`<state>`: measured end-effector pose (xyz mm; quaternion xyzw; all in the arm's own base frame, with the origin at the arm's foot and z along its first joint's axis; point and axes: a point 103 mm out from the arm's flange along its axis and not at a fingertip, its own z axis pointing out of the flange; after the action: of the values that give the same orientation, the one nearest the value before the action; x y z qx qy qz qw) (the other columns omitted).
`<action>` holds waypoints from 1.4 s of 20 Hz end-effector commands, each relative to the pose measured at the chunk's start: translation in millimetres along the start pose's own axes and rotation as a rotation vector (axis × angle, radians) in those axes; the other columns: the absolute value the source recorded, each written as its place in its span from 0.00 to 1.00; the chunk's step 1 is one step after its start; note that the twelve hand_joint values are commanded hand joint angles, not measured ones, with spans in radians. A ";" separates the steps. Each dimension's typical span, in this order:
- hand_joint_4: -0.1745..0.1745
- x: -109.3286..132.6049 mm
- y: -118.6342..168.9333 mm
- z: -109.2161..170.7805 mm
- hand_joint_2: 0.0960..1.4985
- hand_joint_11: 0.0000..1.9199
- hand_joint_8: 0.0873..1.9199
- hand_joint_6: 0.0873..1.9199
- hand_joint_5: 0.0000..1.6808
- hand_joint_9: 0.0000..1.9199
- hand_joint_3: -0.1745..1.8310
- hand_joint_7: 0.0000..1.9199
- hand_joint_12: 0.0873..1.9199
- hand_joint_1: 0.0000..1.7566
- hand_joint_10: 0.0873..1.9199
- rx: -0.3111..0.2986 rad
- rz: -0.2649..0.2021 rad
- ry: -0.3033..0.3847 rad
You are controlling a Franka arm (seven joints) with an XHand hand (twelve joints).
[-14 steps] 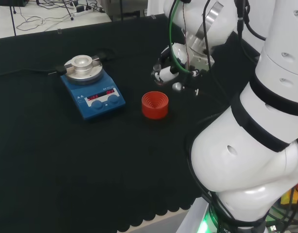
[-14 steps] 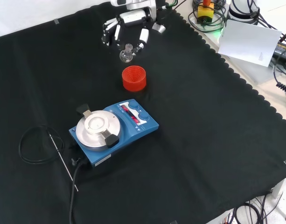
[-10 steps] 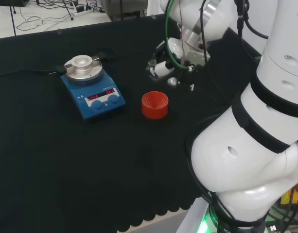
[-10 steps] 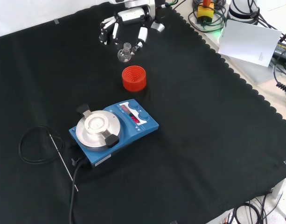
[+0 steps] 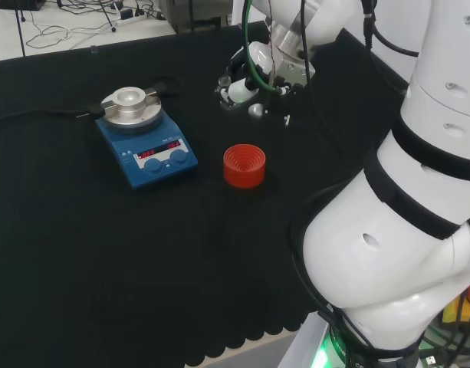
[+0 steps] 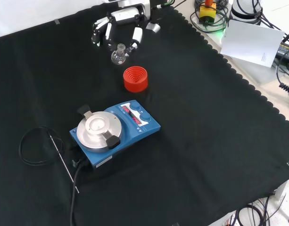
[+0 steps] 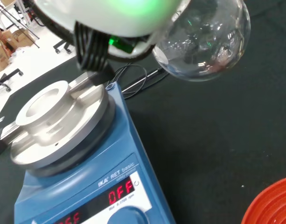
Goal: Place the round-bottom flask on the heater.
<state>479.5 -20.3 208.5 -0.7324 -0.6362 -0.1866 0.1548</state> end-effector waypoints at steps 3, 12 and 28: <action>0.79 79.7 67.7 25.8 0.35 0.07 0.31 0.44 0.72 0.30 0.51 0.18 0.72 0.64 0.29 0.087 -0.064 0.069; 0.79 109.6 93.9 50.8 0.35 0.07 0.31 0.44 0.72 0.30 0.52 0.18 0.72 0.64 0.29 0.133 -0.097 0.071; 0.78 138.0 105.5 71.9 0.35 0.07 0.31 0.44 0.72 0.30 0.52 0.18 0.72 0.64 0.29 0.177 -0.141 0.076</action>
<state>601.9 110.7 213.0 -0.6661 -0.6911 -0.1702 0.2230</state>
